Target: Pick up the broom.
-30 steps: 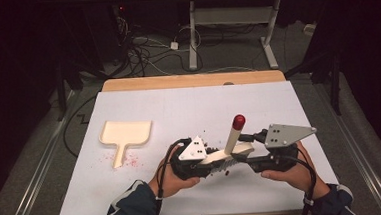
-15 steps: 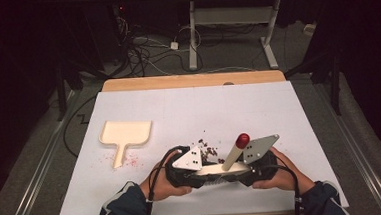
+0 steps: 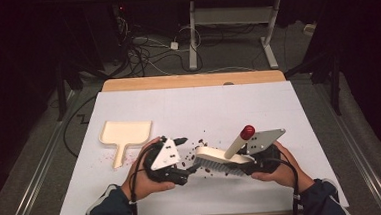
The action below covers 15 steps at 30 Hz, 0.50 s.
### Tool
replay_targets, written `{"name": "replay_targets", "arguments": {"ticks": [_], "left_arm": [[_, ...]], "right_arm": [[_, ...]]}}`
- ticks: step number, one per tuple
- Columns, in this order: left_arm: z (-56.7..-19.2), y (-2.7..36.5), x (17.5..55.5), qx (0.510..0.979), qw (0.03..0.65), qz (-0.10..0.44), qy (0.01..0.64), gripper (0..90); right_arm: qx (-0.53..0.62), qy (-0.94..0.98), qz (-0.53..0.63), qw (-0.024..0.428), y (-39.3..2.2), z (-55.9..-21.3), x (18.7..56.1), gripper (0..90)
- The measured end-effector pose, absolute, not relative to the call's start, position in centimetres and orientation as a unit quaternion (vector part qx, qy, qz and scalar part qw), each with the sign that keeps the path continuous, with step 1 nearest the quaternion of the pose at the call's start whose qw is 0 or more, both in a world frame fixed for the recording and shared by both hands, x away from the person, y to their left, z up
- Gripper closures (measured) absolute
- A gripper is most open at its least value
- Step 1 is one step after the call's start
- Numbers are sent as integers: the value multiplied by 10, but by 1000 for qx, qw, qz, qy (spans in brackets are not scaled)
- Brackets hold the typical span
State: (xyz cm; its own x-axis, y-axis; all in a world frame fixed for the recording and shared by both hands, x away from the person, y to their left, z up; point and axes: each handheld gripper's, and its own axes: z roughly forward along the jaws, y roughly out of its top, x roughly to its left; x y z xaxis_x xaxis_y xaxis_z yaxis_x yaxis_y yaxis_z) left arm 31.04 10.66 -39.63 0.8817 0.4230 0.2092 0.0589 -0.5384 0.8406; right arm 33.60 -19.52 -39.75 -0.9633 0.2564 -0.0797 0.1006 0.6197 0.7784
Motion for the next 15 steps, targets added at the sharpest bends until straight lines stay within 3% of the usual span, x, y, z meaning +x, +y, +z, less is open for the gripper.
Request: {"name": "replay_targets", "arguments": {"ticks": [6, 15], "left_arm": [[-412, 164, 307, 830, 439, 264, 219, 188], [-442, 212, 292, 822, 406, 269, 295, 189]], "right_arm": [[150, 875, 445, 122, -207, -387, 345, 677], [200, 865, 422, 183, -218, -385, 353, 678]]}}
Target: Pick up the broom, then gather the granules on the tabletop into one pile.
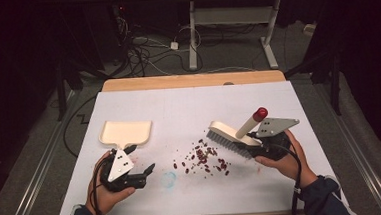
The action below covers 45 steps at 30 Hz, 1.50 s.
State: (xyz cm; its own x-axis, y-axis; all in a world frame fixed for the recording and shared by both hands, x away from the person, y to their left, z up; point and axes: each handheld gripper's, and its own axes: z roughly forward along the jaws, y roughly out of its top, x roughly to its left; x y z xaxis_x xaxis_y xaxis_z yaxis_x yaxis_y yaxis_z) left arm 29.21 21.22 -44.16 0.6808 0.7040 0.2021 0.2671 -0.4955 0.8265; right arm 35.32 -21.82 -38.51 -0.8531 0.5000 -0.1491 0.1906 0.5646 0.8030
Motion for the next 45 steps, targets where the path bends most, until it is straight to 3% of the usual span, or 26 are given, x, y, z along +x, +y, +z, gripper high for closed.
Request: {"name": "replay_targets", "arguments": {"ticks": [15, 29, 36, 45], "left_arm": [[-458, 226, 278, 828, 382, 253, 322, 189], [-462, 220, 281, 841, 366, 248, 312, 189], [-461, 223, 281, 838, 372, 248, 313, 189], [-460, 224, 280, 838, 371, 253, 309, 189]], "right_arm": [[237, 863, 364, 259, -210, -392, 398, 679], [199, 888, 268, 316, -145, -415, 450, 679], [177, 899, 264, 300, -122, -429, 449, 679], [93, 915, 279, 278, -111, -440, 402, 676]]}}
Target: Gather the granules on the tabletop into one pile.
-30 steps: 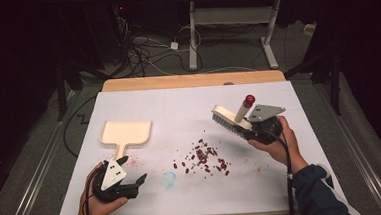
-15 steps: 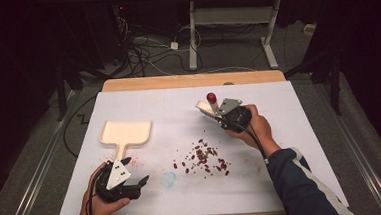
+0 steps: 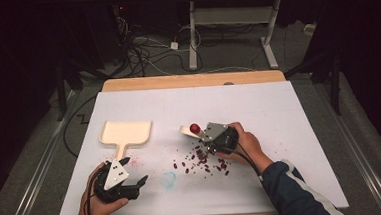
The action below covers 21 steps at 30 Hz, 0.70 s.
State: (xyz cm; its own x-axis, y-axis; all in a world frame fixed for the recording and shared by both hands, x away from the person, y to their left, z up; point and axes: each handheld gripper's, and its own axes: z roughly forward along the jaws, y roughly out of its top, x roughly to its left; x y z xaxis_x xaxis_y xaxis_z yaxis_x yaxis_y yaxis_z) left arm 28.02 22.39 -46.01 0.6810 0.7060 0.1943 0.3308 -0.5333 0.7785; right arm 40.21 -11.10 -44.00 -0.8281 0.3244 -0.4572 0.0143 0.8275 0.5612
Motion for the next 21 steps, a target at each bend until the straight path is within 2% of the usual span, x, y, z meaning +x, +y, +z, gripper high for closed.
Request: {"name": "replay_targets", "arguments": {"ticks": [6, 16, 21], "left_arm": [[-460, 222, 280, 841, 369, 249, 308, 189], [-461, 219, 280, 843, 371, 234, 310, 189], [-460, 220, 281, 841, 375, 235, 313, 189]], "right_arm": [[55, 918, 297, 257, -118, -437, 378, 676], [48, 906, 316, 278, -124, -432, 364, 679], [65, 891, 350, 284, -133, -411, 359, 679]]}}
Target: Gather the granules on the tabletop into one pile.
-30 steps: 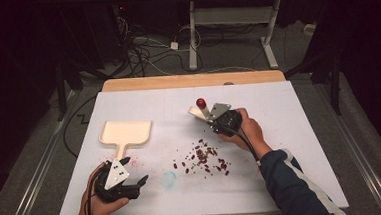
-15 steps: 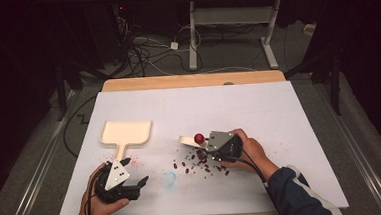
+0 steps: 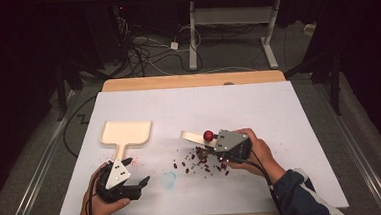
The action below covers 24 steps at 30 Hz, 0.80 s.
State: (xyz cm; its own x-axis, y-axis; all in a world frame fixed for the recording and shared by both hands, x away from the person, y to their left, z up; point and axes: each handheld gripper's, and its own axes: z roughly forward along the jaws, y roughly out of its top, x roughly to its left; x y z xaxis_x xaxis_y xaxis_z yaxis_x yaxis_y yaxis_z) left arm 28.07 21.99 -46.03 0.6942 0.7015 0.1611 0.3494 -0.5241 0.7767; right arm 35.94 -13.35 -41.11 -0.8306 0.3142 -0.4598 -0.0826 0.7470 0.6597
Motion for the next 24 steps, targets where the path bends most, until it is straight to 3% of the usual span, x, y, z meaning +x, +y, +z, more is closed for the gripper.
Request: {"name": "replay_targets", "arguments": {"ticks": [3, 7, 11, 13, 14, 15, 16, 24], "left_arm": [[-460, 221, 280, 840, 375, 236, 313, 189], [-458, 223, 279, 837, 378, 241, 315, 189], [-458, 223, 279, 836, 377, 241, 317, 189], [-458, 223, 279, 837, 376, 241, 315, 189], [-458, 222, 279, 838, 375, 241, 315, 189], [-458, 222, 279, 838, 375, 241, 314, 189], [-458, 222, 279, 838, 375, 241, 314, 189], [-459, 221, 281, 840, 375, 236, 313, 189]], "right_arm": [[72, 886, 373, 265, -140, -395, 350, 678], [64, 897, 392, 195, -146, -382, 332, 678], [53, 906, 404, 115, -143, -384, 315, 678], [51, 909, 401, 102, -142, -385, 313, 678], [50, 914, 398, 65, -137, -392, 310, 678], [50, 914, 398, 65, -137, -392, 310, 678], [50, 918, 391, 34, -131, -401, 311, 678], [97, 923, 372, 9, -116, -422, 333, 679]]}}
